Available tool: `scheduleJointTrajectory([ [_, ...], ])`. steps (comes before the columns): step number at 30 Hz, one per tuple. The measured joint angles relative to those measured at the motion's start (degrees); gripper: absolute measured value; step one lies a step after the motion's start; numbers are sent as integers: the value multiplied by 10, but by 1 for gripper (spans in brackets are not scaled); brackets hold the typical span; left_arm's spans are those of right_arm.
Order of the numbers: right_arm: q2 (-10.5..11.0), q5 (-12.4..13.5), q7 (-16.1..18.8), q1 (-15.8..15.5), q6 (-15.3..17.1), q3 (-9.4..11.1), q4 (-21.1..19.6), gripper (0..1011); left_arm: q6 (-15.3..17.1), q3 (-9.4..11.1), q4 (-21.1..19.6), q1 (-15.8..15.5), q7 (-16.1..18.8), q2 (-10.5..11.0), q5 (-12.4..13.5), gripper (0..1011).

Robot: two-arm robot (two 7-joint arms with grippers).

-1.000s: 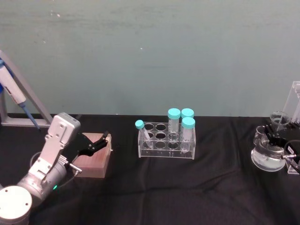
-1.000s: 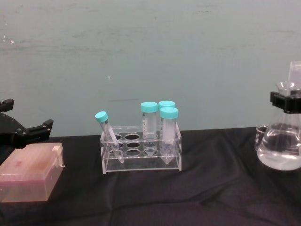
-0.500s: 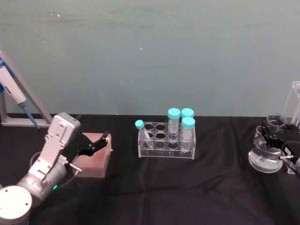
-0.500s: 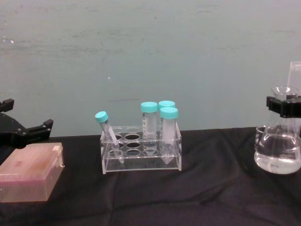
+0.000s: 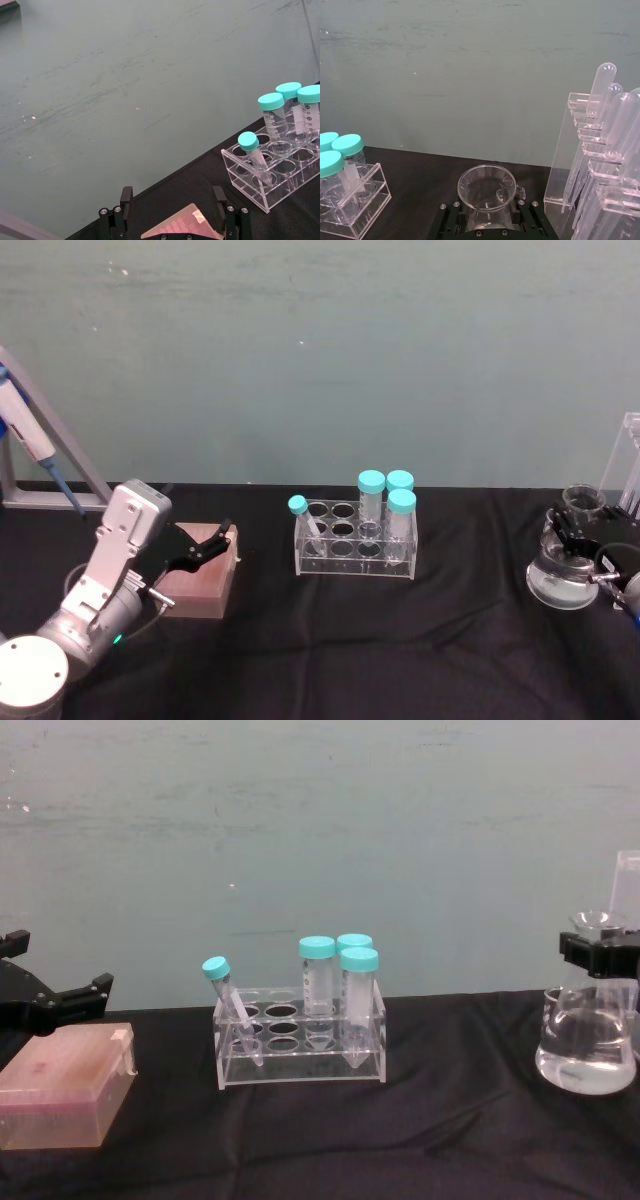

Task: Place the experimental apparatus aside using one hand.

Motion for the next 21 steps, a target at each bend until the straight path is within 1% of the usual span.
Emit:
scheduleJointTrajectory([
  [8, -5, -9, 7, 5, -4, 3, 9, 452, 0, 0, 0, 0, 0, 0, 0, 1000],
  [12, -4, -10, 14, 5, -9, 5, 10, 452, 0, 0, 0, 0, 0, 0, 0, 1000],
  [21, -4, -10, 14, 5, -8, 5, 10, 452, 0, 0, 0, 0, 0, 0, 0, 1000],
])
